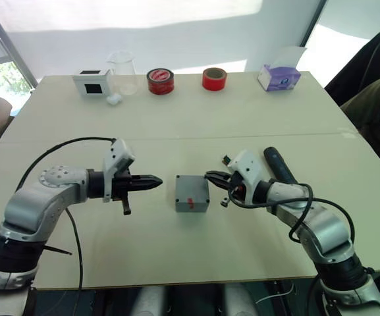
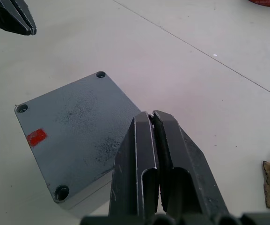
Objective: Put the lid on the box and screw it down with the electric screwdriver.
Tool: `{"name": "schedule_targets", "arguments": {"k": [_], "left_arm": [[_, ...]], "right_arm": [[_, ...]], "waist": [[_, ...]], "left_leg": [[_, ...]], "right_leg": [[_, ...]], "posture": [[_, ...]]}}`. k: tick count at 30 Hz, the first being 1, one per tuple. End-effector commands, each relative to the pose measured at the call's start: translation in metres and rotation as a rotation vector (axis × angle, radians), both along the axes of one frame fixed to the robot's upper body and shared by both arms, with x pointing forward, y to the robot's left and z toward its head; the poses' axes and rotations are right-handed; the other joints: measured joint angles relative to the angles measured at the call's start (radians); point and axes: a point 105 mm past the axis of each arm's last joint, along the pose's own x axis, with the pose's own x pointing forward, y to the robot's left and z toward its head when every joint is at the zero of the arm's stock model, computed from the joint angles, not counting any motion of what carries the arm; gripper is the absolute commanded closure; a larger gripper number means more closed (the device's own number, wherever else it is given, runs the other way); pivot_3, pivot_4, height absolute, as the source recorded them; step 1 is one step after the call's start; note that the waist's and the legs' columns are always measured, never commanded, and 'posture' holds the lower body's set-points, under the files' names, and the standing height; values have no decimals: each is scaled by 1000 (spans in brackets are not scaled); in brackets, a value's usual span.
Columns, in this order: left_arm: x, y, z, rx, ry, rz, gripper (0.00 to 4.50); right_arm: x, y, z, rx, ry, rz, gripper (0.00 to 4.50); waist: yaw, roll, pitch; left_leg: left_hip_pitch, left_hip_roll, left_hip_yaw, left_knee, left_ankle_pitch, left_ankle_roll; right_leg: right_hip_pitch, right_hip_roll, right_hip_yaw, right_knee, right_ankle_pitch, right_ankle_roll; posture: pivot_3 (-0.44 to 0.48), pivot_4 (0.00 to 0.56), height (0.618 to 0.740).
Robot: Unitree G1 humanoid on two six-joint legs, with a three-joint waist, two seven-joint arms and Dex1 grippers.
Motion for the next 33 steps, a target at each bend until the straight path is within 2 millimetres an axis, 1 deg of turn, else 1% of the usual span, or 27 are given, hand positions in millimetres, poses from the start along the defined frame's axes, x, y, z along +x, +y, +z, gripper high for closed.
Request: {"name": "schedule_targets", "arguments": {"k": [1, 10, 23, 24, 25, 27, 29, 30, 31, 33], "left_arm": [[-1, -3, 8, -4, -43, -30, 4500], [-1, -5, 7, -5, -45, -41, 4500], [-1, -8, 6, -18, -44, -45, 4500], [-1, -8, 6, -20, -43, -43, 4500], [-1, -8, 6, -23, -43, -38, 4500], [-1, -7, 7, -32, -43, -31, 4500], [-1, -7, 8, -36, -44, -28, 4500], [0, -7, 9, -41, -46, -23, 4500], [1, -7, 10, -52, -48, -16, 4500], [2, -8, 15, -85, -51, 0, 4500]], "right_arm": [[-2, -4, 10, 8, -38, -7, 4449], [-3, -6, 8, 3, -32, -11, 4449], [3, 0, 7, 4, -23, 6, 4449], [3, 0, 7, 4, -22, 6, 3930], [3, 0, 7, 2, -21, 8, 3796], [4, -1, 7, -1, -19, 11, 3002], [4, -2, 8, -3, -20, 13, 2019], [5, -2, 9, -3, -21, 12, 1761], [5, -3, 10, -2, -23, 11, 1188], [6, -3, 13, 2, -28, 8, 522]], "waist": [[0, 0, 0], [2, 0, 0], [1, 0, 0], [1, 0, 0], [1, 0, 0], [1, 0, 0], [1, 0, 0], [1, 0, 0], [0, 0, 0], [0, 0, 0]], "left_leg": [[0, 0, 0, 0, 0, 0], [0, 0, 0, 0, 0, 0], [0, 0, 0, 0, 0, 0], [0, 0, 0, 0, 0, 0], [0, 0, 0, 0, 0, 0], [0, 0, 0, 0, 0, 0], [0, 0, 0, 0, 0, 0], [0, 0, 0, 0, 0, 0], [0, 0, 0, 0, 0, 0], [0, 0, 0, 0, 0, 0]], "right_leg": [[0, 0, 0, 0, 0, 0], [0, 0, 0, 0, 0, 0], [0, 0, 0, 0, 0, 0], [0, 0, 0, 0, 0, 0], [0, 0, 0, 0, 0, 0], [0, 0, 0, 0, 0, 0], [0, 0, 0, 0, 0, 0], [0, 0, 0, 0, 0, 0], [0, 0, 0, 0, 0, 0], [0, 0, 0, 0, 0, 0]], "posture": [[0, 150, 740], [0, 150, 740], [0, 150, 740], [0, 150, 740], [0, 150, 740], [0, 150, 740], [0, 150, 740], [0, 150, 740], [0, 150, 740], [0, 150, 740]]}}
